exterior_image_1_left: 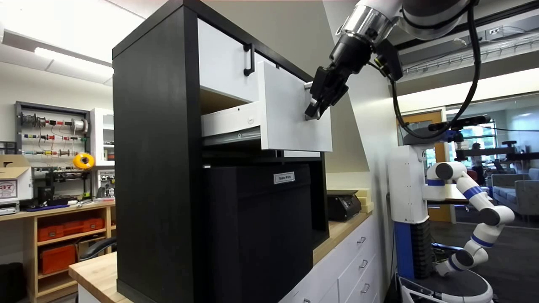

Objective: Close the open drawer

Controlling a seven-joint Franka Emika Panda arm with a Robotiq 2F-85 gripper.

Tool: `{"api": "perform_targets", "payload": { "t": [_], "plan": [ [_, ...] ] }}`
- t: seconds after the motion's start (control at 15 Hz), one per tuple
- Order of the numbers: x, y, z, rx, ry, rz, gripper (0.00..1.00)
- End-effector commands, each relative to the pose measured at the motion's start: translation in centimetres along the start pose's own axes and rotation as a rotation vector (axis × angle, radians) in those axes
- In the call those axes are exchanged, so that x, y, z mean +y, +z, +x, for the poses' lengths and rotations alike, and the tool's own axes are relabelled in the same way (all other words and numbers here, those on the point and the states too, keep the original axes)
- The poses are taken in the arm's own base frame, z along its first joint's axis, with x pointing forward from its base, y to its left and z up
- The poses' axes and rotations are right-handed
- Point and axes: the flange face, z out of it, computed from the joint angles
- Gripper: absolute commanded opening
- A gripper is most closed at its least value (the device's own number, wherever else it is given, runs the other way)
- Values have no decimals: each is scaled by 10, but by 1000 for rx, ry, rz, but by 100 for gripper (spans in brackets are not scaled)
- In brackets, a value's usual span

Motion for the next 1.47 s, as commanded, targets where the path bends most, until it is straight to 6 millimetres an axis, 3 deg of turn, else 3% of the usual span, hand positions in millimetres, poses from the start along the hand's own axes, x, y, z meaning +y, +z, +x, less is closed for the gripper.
{"api": "perform_targets", "payload": {
  "t": [0.0,0.13,0.53,1.4],
  "plan": [
    [3,-1,5,17,-1,-14,7],
    [4,1,5,9,-5,-26,3],
    [7,6,18,2,-22,-46,6],
    [11,85,96,-35,-27,-37,6]
  ]
}}
